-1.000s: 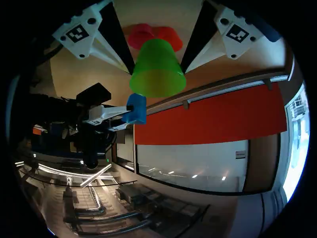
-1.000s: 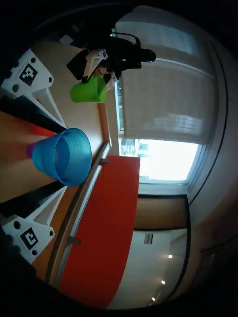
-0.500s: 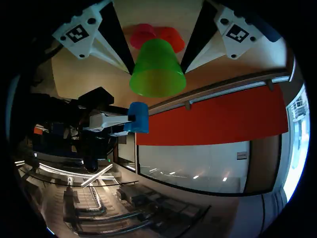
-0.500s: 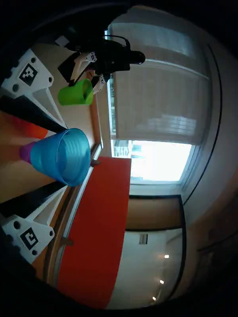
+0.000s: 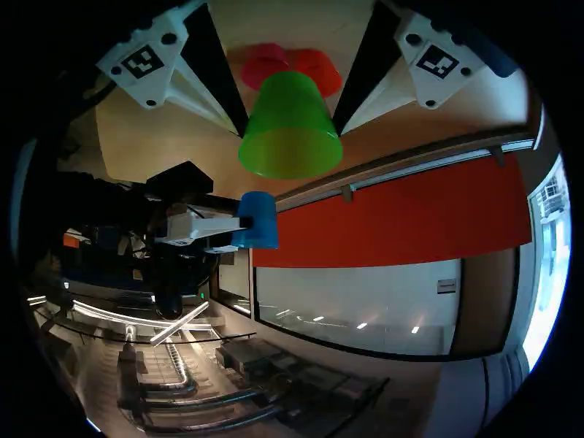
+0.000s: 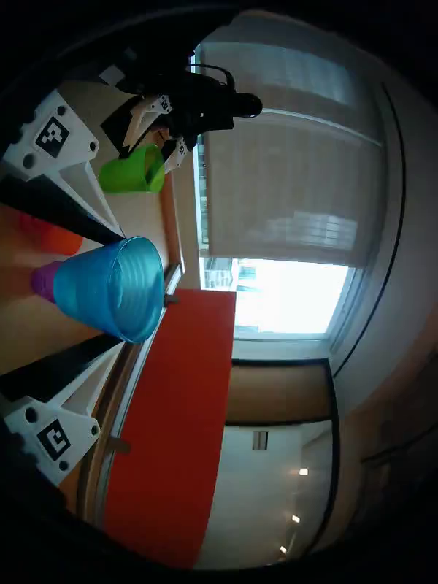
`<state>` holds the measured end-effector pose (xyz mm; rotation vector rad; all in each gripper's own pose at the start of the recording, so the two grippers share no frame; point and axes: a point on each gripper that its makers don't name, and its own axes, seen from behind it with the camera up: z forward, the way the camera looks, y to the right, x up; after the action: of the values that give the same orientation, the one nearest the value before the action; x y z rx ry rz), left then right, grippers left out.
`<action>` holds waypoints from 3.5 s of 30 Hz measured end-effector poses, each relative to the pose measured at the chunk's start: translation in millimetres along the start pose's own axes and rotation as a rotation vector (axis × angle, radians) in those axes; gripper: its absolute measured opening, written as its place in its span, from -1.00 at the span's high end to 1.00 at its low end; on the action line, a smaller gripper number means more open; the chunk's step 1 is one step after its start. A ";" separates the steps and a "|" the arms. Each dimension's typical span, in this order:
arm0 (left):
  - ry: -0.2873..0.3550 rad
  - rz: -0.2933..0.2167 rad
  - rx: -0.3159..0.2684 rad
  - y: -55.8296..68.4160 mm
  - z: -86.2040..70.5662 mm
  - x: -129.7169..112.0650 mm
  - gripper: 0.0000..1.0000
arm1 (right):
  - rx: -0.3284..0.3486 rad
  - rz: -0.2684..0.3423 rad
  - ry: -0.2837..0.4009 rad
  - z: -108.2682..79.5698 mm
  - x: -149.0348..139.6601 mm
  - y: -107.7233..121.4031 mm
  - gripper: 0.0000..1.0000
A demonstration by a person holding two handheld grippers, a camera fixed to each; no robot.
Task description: Pour water
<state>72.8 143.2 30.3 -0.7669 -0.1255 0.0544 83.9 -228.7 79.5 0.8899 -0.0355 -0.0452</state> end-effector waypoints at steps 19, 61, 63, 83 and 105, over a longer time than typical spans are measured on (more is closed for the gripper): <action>0.005 0.004 -0.011 3.8 -1.4 3.3 -0.67 | 0.014 -0.016 0.004 2.0 7.4 -4.6 -0.76; 0.046 -0.002 -0.029 15.4 -2.0 3.3 -0.67 | 0.107 -0.345 -0.020 25.5 55.9 -44.3 -0.76; 0.051 -0.002 -0.028 15.9 -1.8 4.2 -0.67 | 0.112 -0.360 -0.020 26.9 57.8 -46.0 -0.76; 0.085 -0.019 -0.041 22.7 -0.9 8.9 -0.66 | 0.140 -0.508 -0.020 41.1 74.1 -56.1 -0.76; 0.103 -0.032 -0.047 24.6 -0.9 9.3 -0.67 | 0.165 -0.626 -0.012 53.4 83.8 -64.8 -0.76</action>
<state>82.1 161.1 13.4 -0.8133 -0.0412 -0.0190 163.3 -315.4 63.8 1.0381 0.2325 -0.6391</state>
